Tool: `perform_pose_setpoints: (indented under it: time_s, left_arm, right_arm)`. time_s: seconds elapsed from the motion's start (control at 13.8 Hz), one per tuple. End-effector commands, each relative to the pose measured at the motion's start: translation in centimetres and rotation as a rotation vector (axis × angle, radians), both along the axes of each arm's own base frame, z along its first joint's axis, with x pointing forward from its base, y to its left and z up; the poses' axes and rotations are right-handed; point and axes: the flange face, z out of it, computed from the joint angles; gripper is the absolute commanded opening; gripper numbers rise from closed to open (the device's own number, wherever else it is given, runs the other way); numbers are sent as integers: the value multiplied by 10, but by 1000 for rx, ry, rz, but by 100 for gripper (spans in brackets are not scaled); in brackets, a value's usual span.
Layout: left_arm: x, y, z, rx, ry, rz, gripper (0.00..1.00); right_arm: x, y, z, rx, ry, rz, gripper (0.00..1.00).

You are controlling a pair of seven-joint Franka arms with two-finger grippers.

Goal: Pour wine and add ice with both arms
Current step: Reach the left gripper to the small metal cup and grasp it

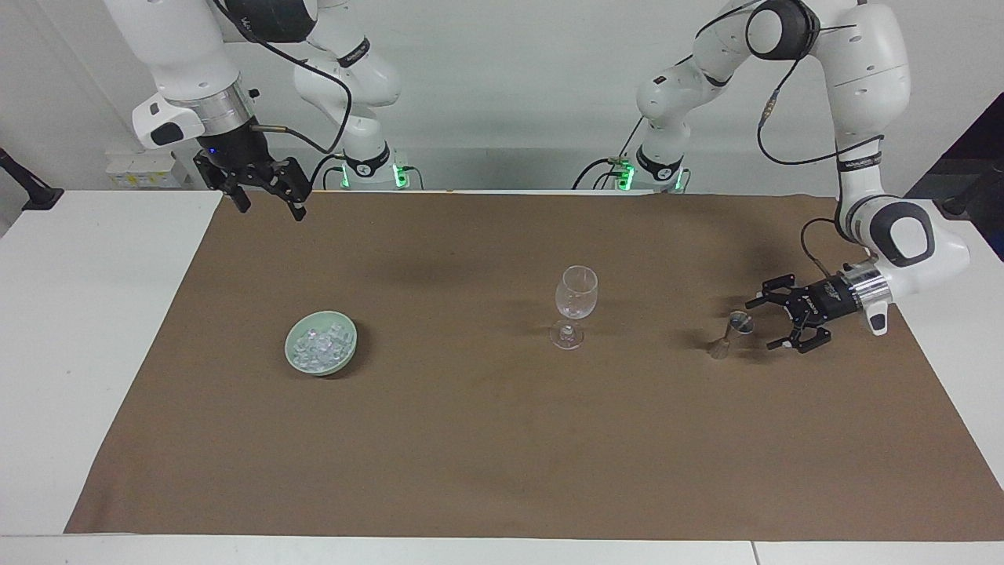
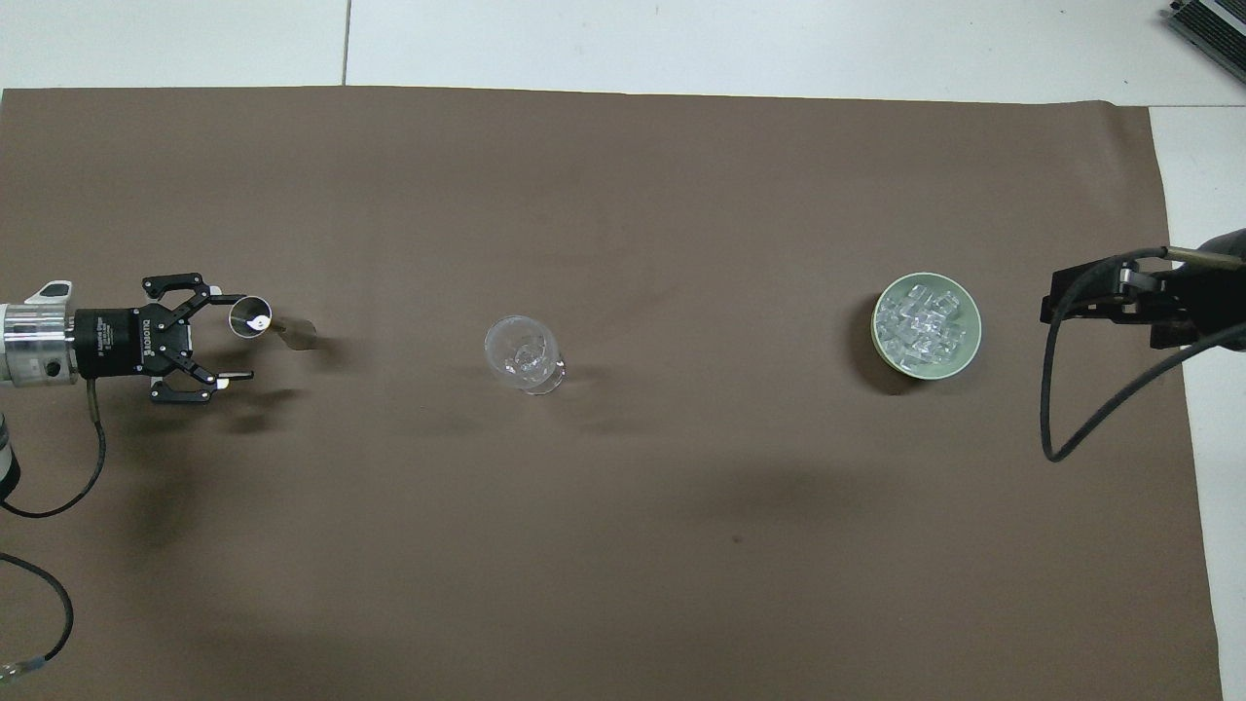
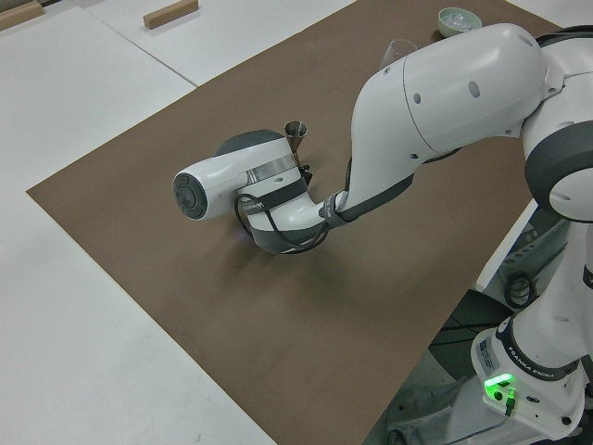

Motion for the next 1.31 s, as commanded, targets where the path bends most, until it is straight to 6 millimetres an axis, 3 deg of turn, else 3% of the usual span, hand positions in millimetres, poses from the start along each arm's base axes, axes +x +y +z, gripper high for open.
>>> perform_pose_setpoints:
  time_s: [0.0,0.29,1.09,1.23]
  left_arm:
    - [-2,-12,-7,-3,-25,23,100]
    - [0,-25,-12,-7,-28,44,100]
    - [0,-28,-11,-26,-30,58,100]
    - [0,-28,-11,-28,-30,58,95]
  right_arm:
    - [3,-2,2,22,-11,12,100]
    - [3,-2,2,22,-11,13,100]
    - [3,-2,2,22,-11,13,100]
    - [3,-2,2,22,-11,13,100]
